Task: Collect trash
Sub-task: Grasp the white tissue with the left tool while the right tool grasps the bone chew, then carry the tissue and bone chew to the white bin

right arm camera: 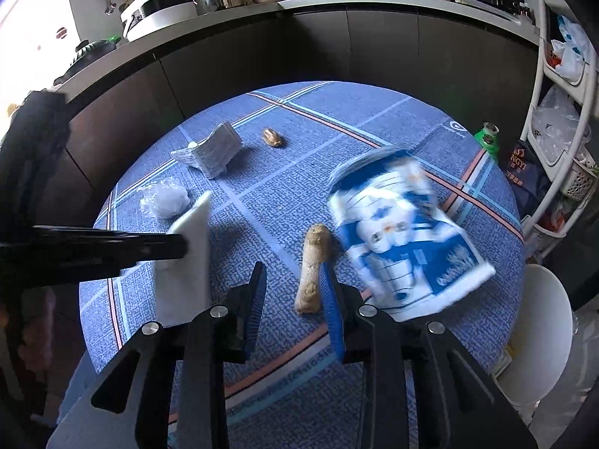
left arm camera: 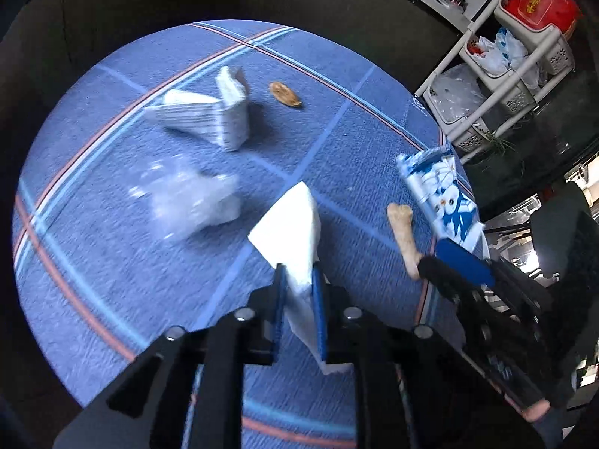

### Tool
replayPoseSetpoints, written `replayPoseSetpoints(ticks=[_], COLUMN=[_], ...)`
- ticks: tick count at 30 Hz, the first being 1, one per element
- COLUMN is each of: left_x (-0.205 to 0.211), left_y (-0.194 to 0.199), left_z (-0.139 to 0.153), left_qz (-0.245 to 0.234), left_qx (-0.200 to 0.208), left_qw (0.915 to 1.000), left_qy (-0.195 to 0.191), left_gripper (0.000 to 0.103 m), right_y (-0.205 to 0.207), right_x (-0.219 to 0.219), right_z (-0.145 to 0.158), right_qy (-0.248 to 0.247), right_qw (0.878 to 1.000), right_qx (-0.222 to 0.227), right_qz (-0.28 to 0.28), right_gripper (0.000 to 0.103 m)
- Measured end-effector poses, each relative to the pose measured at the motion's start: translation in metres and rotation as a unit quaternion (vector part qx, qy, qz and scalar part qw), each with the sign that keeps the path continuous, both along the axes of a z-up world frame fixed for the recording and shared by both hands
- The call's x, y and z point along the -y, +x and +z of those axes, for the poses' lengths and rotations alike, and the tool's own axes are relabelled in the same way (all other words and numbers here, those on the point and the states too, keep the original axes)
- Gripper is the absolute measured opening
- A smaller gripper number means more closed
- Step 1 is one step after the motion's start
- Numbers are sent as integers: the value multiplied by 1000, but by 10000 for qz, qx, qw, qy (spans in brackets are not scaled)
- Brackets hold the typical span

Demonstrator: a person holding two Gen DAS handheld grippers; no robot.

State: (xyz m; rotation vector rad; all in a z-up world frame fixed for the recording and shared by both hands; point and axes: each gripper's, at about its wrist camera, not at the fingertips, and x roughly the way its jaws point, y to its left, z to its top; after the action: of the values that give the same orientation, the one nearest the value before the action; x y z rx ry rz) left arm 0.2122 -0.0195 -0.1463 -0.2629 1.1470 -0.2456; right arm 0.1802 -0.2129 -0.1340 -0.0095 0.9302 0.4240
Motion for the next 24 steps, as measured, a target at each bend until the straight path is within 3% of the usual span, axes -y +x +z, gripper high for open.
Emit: replayPoseSetpoints(ticks=[1, 3, 7, 11, 12, 14, 16, 17, 24], left_x=[-5, -8, -6, 1, 4, 10, 16, 16, 2], left_y=[-3, -6, -12, -17, -17, -15, -13, -11, -22], left_z=[1, 3, -3, -12, -13, -13, -13, -14, -3], left_qz=[65, 122, 49, -16, -28, -66, -139, -193, -161], left_qx=[-16, -5, -111, -108, -81, -11, 22, -6, 80], left_qw=[10000, 9999, 9999, 9999, 9998, 9993, 9985, 9987, 9998], left_qy=[-39, -75, -2, 115, 194, 363, 537, 465, 78], left_gripper=[35, 44, 55, 57, 57, 50, 18, 12, 8], right_y=[2, 6, 11, 10, 9, 9, 9, 8, -11], right_x=[-1, -3, -6, -12, -13, -14, -13, -12, -5], right_z=[-2, -7, -15, -20, -20, -20, -18, -16, 16], right_qy=[-24, -101, -260, -561, -633, -699, -657, -632, -318], right_qw=[10000, 9999, 9994, 9983, 9979, 9975, 9978, 9979, 9987], right_qx=[-24, -66, -129, -28, -5, -14, -47, -9, 352], right_qz=[-20, -76, -164, -120, -110, -105, -126, -138, -183], right_gripper=[29, 29, 29, 29, 20, 17, 15, 15, 11])
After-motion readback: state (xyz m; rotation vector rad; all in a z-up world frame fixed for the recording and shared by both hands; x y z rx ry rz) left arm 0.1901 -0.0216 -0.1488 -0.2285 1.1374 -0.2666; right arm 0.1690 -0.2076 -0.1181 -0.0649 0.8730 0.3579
